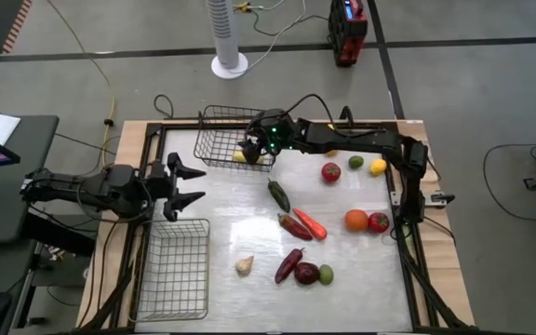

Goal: Sort produce into baskets
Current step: Put the green chili pepper into the black wire basket, then put the top red chili pepper into the black wire basket

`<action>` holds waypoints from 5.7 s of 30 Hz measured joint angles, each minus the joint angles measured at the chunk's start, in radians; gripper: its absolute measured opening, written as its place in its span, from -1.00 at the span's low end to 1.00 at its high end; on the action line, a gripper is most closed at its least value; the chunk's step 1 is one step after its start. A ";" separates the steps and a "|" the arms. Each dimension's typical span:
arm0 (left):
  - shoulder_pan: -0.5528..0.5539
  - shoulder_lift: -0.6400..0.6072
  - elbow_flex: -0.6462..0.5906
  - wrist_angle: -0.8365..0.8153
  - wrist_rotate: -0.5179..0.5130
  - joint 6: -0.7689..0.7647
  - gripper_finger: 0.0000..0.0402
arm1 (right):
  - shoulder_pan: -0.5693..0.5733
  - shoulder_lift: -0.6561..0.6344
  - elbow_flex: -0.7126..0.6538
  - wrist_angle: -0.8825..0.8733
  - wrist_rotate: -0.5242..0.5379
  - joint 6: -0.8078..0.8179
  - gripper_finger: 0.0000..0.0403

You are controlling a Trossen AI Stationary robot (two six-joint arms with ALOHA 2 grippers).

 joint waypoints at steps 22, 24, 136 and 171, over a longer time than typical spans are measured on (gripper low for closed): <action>0.000 0.000 0.000 -0.178 0.078 -0.022 0.39 | -0.006 -0.070 0.001 -0.148 -0.002 -0.051 0.37; 0.000 0.001 0.000 -0.190 0.067 -0.024 0.39 | -0.005 -0.088 0.001 -0.218 -0.001 -0.068 0.37; 0.000 -0.028 -0.001 -0.272 -0.081 -0.049 0.39 | 0.608 -0.015 -0.173 0.010 0.202 -0.110 0.54; 0.000 -0.028 0.000 -0.251 -0.105 -0.004 0.39 | 0.509 -0.016 -0.402 -0.399 0.214 0.254 0.46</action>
